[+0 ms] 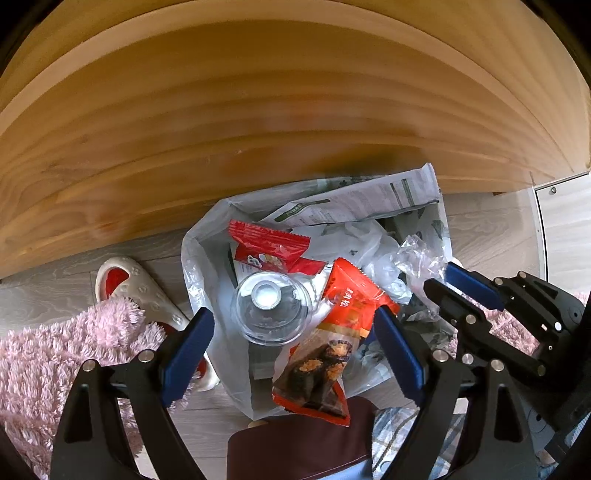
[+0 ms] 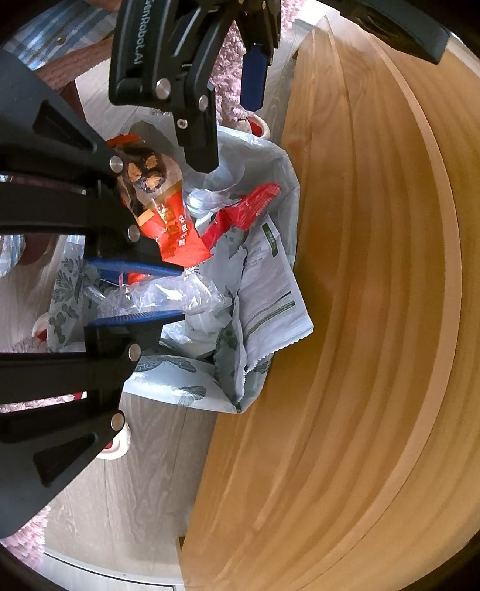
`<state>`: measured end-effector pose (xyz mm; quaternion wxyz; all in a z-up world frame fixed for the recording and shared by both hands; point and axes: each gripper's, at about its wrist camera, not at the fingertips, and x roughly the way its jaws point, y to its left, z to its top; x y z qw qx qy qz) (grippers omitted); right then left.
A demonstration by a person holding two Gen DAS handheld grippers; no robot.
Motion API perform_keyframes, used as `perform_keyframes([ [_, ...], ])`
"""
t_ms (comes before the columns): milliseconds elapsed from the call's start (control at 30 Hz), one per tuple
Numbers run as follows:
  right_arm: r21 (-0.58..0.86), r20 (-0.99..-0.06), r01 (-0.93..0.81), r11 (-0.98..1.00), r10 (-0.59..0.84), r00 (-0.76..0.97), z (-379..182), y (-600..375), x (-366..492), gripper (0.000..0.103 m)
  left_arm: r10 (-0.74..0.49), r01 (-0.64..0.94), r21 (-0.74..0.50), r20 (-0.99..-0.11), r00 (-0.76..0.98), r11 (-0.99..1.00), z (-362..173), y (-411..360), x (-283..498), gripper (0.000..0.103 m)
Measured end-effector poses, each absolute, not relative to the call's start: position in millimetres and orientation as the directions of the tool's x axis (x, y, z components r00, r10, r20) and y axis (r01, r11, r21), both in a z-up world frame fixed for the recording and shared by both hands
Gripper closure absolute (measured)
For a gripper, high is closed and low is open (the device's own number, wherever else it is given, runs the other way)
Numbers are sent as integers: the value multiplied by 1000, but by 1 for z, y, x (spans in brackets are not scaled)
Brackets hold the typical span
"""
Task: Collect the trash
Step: 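Open the left tool while the right tool opens, dropping both wrappers into the bag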
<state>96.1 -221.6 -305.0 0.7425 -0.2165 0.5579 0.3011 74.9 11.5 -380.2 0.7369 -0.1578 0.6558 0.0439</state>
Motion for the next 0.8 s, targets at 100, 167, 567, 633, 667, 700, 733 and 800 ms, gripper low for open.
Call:
perform_keyframes([
  [100,19,-959,-688,726,207,192,-304,-222,96,65,-142,-274,-175,-980,137,946,-380,13,74,18],
  [167,16,-959,-689,725,205,193,-306,-221,96,54,-143,-277,-176,-980,136,945,-380,13,74,18],
  [567,-47,-964,-665,745,142,227,-311,-223,100,10,-140,-285,-172,-982,130,943,-382,14,75,18],
  [633,-49,-962,-663,747,143,231,-310,-223,100,9,-139,-285,-172,-982,130,943,-382,14,74,18],
  [667,-50,-962,-663,747,142,233,-310,-224,100,9,-139,-285,-171,-982,129,943,-382,14,74,18],
  [700,-49,-962,-663,747,143,233,-310,-224,100,9,-140,-285,-172,-982,129,943,-381,14,74,18],
  [733,-47,-962,-663,747,144,231,-310,-224,100,9,-139,-285,-171,-982,128,943,-382,14,75,18],
  [800,-49,-962,-663,747,143,232,-311,-222,100,9,-138,-285,-170,-982,128,943,-382,14,74,18],
])
